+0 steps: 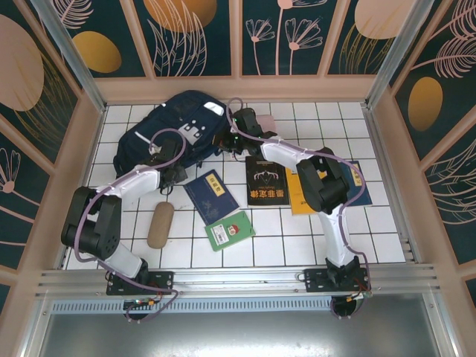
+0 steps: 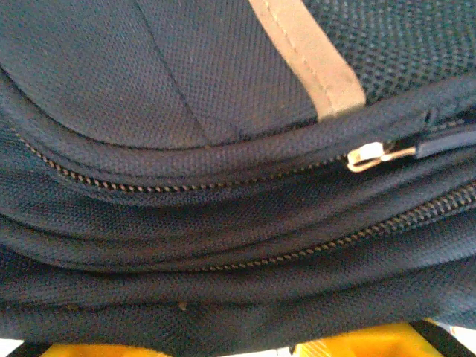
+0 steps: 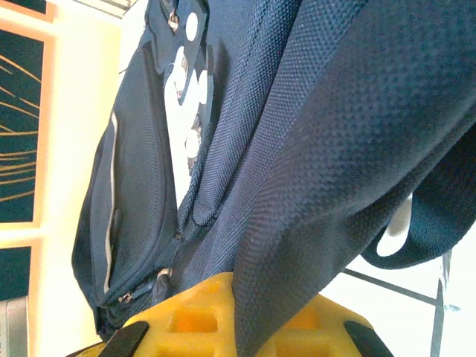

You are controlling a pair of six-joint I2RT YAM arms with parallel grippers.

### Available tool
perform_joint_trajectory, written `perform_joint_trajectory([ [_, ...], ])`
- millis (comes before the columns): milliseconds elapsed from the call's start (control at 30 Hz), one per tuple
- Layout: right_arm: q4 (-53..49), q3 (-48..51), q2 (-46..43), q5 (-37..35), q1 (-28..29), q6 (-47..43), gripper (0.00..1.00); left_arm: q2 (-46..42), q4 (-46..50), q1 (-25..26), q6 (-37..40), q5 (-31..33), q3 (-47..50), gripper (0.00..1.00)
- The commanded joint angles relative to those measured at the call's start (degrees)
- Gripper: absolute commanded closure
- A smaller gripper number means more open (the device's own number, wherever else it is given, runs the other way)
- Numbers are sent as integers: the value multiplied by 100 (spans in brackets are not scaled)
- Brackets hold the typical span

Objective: Pack books, pencil case, and school supplies into a backpack

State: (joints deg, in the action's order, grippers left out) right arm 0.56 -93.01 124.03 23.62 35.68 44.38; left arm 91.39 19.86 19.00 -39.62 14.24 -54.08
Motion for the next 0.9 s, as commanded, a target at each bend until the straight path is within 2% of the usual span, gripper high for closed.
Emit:
perform_joint_trajectory([
  [0,6,73,-442,516,127,274,100,138,-478,-45,462,237,-506,62],
  [133,-302,-14,-249,319,129,360,100,226,-732,-46,634,102,-577,62],
  [267,-194,-7,60,156,94,359,100,379,-1010,-48,802,7,-515,62],
  [600,-617,-884,1008,-153,78,253,100,1125,-1096,-70,1223,446,-838,63],
  [867,-742,-1317,1271,-82,118,177,100,1151,-1188,-108,1744,627,-914,64],
])
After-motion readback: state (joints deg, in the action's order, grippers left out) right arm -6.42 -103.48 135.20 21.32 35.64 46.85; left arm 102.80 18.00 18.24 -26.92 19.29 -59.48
